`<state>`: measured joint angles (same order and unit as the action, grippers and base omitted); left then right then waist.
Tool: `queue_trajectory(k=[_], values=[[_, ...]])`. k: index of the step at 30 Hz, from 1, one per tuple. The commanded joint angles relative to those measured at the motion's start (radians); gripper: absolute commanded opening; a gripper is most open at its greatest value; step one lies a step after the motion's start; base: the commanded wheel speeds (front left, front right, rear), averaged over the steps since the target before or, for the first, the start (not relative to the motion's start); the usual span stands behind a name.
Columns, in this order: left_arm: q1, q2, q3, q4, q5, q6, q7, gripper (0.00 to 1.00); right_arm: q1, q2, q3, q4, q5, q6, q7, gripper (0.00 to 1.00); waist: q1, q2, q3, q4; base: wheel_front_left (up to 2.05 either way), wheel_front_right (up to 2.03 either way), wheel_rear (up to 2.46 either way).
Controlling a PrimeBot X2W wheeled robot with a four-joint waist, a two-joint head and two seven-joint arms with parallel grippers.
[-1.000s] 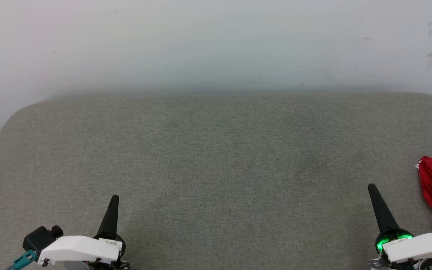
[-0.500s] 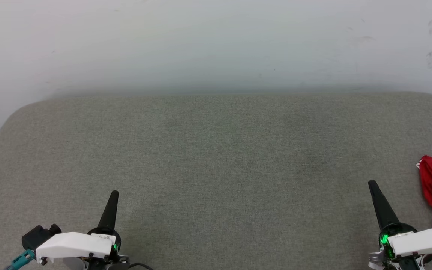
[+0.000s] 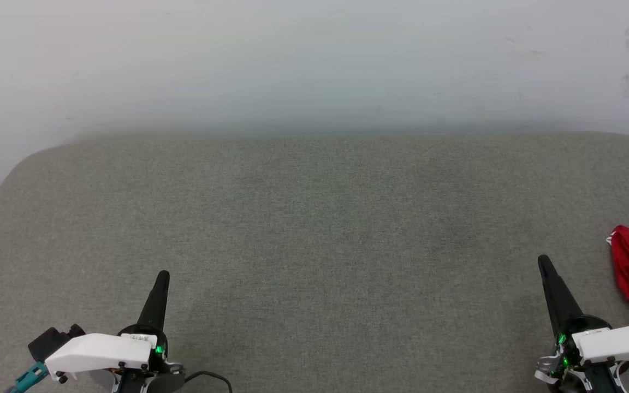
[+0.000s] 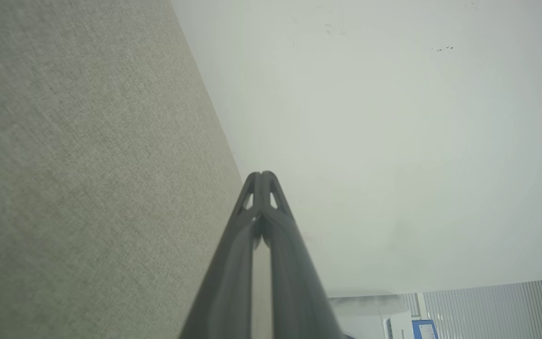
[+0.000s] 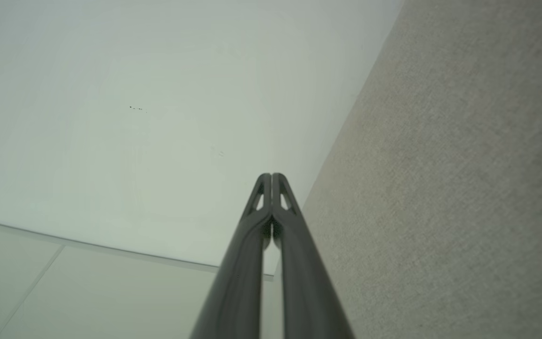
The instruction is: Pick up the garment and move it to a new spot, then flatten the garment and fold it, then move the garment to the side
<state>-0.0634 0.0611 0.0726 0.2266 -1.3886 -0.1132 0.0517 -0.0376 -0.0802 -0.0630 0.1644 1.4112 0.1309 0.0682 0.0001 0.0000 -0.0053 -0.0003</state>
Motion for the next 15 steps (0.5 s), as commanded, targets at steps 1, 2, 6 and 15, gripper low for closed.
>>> queue_trajectory(k=[1,2,6,15], values=[[-0.02,0.001,0.006,-0.002,-0.018,-0.005,0.008,0.0,-0.02,-0.003,-0.002,0.004,0.022,0.0,0.0,0.0,-0.0001,0.0,0.0,0.0,0.0,0.0,0.0],[-0.021,0.0,0.008,-0.001,-0.026,-0.005,0.009,0.0,-0.023,-0.003,-0.003,0.007,0.03,0.0,0.001,0.0,-0.0001,0.0,0.001,0.0,0.0,0.0,0.0],[-0.027,-0.002,0.014,0.003,-0.056,-0.008,0.018,0.0,-0.031,-0.002,-0.004,0.018,0.06,0.0,0.003,0.0,-0.0001,0.0,0.002,0.0,0.0,0.0,0.0],[-0.035,-0.005,0.024,0.009,-0.121,-0.013,0.035,0.0,-0.05,0.0,-0.008,0.043,0.126,0.0,0.01,0.0,-0.0001,0.0,0.004,0.0,0.0,0.0,0.0]])
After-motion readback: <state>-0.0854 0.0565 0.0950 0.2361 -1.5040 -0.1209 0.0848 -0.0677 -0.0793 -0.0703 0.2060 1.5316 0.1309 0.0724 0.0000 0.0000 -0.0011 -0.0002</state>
